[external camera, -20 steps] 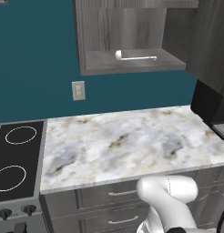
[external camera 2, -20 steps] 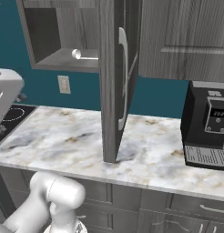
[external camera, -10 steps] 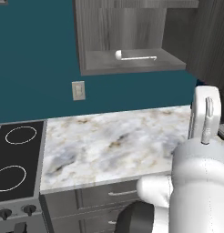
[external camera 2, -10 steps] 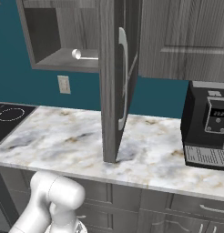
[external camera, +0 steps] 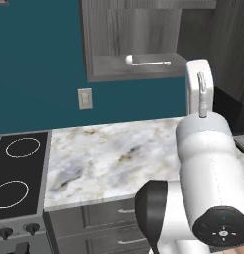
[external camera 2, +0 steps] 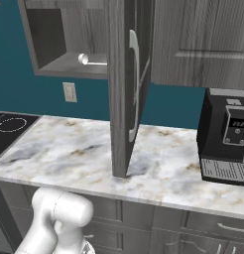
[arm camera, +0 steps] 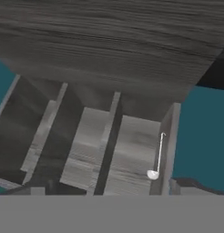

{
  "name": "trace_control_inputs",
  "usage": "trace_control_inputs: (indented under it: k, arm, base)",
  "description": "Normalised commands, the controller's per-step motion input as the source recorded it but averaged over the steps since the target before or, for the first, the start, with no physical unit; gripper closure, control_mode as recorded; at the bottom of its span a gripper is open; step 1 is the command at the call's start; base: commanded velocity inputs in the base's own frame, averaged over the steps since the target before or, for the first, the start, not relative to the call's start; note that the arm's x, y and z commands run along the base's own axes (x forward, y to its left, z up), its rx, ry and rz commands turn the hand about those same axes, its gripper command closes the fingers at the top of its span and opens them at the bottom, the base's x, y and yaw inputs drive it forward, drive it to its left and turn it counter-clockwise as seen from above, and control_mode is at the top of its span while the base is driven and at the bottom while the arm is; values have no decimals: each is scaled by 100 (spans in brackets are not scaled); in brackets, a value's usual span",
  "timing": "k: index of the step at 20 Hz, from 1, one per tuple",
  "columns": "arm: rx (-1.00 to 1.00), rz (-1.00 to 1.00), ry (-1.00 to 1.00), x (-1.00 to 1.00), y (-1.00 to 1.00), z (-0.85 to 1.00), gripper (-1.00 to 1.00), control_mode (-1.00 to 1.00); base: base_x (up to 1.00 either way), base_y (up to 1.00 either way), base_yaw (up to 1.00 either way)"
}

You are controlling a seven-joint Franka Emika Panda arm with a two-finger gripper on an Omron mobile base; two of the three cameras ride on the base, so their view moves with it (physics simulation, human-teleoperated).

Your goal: Open the cabinet and move the ladle to the pot. Then close the cabinet.

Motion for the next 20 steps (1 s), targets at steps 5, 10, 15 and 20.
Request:
trace_control_inputs:
  k: [5,10,15,20]
  arm:
    - [11,15,10,91,-38,-3,-100,-100]
    - [13,11,6,78,-12,-7,-100,-100]
    - [-3,0,11,41,-1,0,-100,-100]
    - [-8,0,9,17,-26,0,-100,-100]
  base:
    - [0,0,0]
    - [0,0,0]
    - [0,0,0]
    - [0,0,0]
